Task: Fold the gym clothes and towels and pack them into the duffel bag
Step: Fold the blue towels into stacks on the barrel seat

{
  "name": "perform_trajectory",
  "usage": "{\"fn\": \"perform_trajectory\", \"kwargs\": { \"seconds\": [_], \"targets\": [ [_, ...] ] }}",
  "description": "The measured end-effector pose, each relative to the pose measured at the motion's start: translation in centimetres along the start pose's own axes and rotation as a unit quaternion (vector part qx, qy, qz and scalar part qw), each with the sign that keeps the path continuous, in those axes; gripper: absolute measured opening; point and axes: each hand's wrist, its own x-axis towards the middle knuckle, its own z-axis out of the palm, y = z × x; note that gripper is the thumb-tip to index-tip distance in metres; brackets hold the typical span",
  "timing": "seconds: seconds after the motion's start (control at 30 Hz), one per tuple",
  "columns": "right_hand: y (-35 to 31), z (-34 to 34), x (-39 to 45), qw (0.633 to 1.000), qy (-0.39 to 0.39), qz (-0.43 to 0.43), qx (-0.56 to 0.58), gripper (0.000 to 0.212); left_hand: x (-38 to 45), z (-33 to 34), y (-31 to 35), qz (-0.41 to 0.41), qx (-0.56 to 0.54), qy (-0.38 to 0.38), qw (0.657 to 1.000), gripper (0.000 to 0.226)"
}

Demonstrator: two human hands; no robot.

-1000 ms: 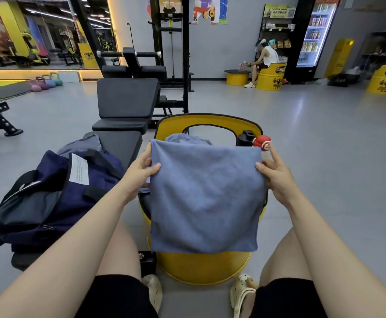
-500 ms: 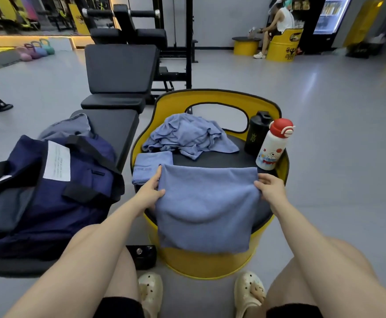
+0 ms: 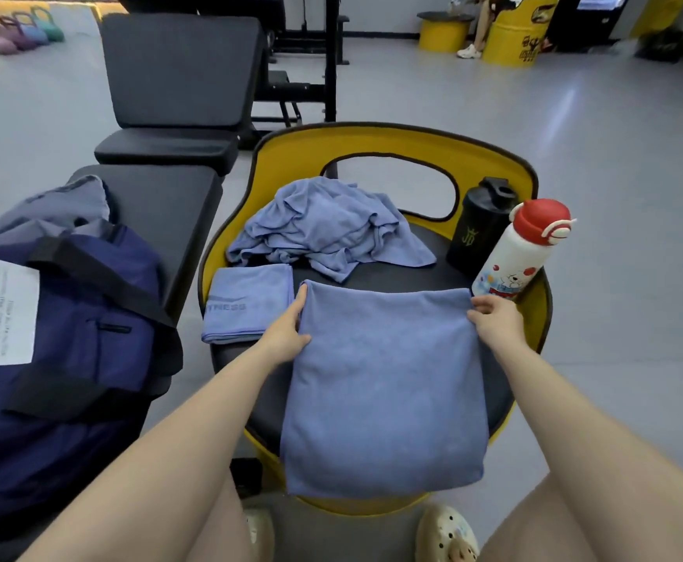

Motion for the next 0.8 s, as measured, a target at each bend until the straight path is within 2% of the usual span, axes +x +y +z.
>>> {"fn": "perform_trajectory", "kwargs": {
  "seconds": [0.2, 0.37, 0.47, 0.53, 0.6, 0.67, 0.73, 0.8],
  "targets": [
    [-0.2, 1.7, 3.6, 0.999, 0.002, -0.007, -0.042, 0.028, 4.1, 1.1, 0.6, -0.001, 0.068, 0.045, 0.997, 0.088],
    [0.0, 2.9, 4.7, 0.997, -0.005, -0.007, -0.071, 0.032, 5.4, 2.2, 1.4, 0.001, 0.178, 0.085, 0.980, 0.080],
    [0.7, 3.6, 4.8, 0.981, 0.015, -0.087, -0.172, 0.043, 5.8, 2.2, 1.7, 0.023, 0.224, 0.170, 0.959, 0.068],
    [1.0, 4.2, 4.8, 0.956, 0.006, -0.170, -0.240, 0.044, 6.4, 2.3, 1.6, 0.042, 0.271, 0.197, 0.941, 0.073],
    [0.7, 5.1, 4.4, 0.932, -0.052, -0.244, -0.263, 0.043, 7.0, 3.1, 1.6, 0.117, 0.305, 0.168, 0.930, 0.068],
    [0.6, 6.6, 3.7, 0.890, -0.136, -0.325, -0.288, 0.046, 7.6, 4.7, 1.3, 0.177, 0.348, 0.089, 0.916, 0.058],
    [0.9, 7.9, 3.0, 0.852, -0.198, -0.363, -0.320, 0.050, 8.0, 6.2, 0.7, 0.176, 0.377, 0.021, 0.909, 0.059],
    [1.7, 8.7, 2.9, 0.837, -0.220, -0.355, -0.354, 0.053, 8.6, 6.8, -0.2, 0.157, 0.396, -0.005, 0.905, 0.058]
  ]
}}
